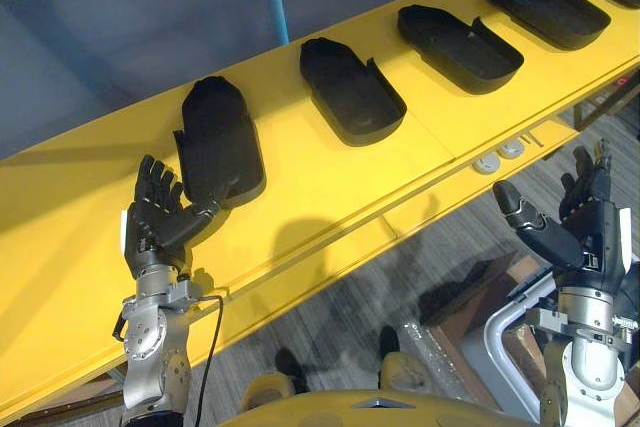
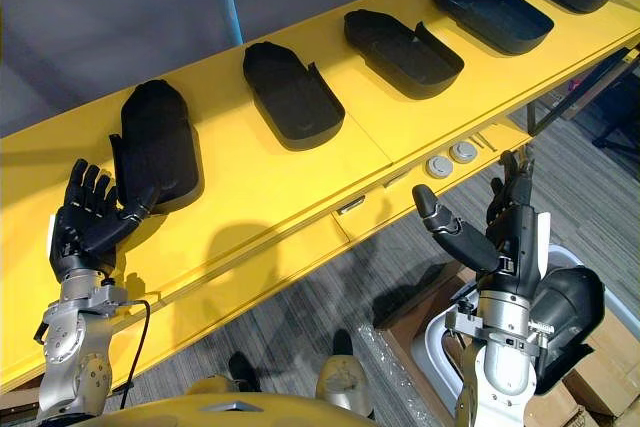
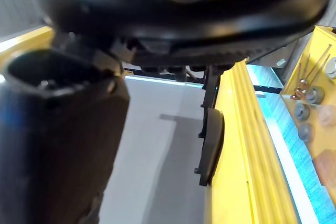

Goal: Walk over and take three plastic housings, then place them on the shelf

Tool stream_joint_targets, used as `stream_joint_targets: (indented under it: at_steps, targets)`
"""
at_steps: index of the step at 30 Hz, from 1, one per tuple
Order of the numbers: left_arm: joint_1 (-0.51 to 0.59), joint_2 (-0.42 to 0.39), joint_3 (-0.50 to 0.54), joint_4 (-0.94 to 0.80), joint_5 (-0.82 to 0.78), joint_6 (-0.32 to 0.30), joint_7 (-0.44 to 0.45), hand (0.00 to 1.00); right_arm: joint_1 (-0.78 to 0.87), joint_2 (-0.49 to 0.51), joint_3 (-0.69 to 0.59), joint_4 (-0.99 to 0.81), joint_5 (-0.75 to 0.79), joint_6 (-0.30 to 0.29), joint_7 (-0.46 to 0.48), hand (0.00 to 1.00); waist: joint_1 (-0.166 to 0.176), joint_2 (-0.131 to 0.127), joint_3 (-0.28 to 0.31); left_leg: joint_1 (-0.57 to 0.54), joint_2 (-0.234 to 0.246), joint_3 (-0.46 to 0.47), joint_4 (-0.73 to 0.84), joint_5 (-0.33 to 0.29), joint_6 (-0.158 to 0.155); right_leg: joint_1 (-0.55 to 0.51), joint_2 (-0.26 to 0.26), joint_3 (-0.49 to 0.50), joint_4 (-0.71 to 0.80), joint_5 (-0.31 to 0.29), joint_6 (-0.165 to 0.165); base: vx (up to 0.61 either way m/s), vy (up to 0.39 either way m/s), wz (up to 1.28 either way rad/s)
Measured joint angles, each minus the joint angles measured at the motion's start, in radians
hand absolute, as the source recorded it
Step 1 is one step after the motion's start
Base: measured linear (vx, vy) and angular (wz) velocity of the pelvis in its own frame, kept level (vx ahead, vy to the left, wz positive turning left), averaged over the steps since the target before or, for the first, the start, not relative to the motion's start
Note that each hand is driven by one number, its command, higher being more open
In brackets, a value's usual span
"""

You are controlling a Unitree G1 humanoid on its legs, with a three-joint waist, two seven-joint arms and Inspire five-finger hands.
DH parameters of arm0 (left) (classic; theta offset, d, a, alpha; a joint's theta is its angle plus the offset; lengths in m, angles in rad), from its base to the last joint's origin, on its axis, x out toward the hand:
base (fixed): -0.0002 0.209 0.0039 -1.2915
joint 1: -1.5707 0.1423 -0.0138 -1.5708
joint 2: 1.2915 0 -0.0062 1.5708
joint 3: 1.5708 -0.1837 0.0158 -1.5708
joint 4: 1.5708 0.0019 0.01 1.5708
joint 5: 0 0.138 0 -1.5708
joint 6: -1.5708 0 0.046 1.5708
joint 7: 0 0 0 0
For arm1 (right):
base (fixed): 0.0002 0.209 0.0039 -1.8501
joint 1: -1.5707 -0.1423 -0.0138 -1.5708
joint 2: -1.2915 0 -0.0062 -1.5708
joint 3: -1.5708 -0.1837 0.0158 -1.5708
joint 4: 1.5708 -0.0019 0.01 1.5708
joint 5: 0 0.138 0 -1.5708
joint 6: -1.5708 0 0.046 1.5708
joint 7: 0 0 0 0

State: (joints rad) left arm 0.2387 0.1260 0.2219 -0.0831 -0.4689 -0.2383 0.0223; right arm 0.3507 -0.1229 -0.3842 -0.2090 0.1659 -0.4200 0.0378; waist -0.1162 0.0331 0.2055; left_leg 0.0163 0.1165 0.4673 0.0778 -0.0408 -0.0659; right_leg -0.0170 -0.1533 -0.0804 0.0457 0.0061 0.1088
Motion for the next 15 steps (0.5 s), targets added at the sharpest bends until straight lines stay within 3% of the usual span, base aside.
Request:
stream_joint_targets:
  at_steps: [10, 15]
  targets:
    - [-0.003, 0.0, 0.002, -0.008, -0.015, 0.0, -0.014, 1.0, 0.01, 0.0, 0.0, 0.0, 0.0, 0.001, -0.008, 1.0, 0.0, 0.009, 0.02, -0.013, 0.003, -0.001, 0.026, -0.016, 0.003, 0.0, -0.003, 0.001, -0.006, 0.002, 0.003, 0.0, 0.0, 0.0]
    - [0.032, -0.002, 0.005, -0.057, -0.123, 0.028, -0.14, 1.0, 0.01, 0.0, 0.0, -0.001, -0.001, 0.006, -0.006, 1.0, 0.001, 0.01, 0.037, -0.014, 0.003, 0.0, 0.029, -0.02, 0.002, 0.002, -0.003, 0.0, -0.011, 0.003, 0.003, 0.0, 0.0, 0.0]
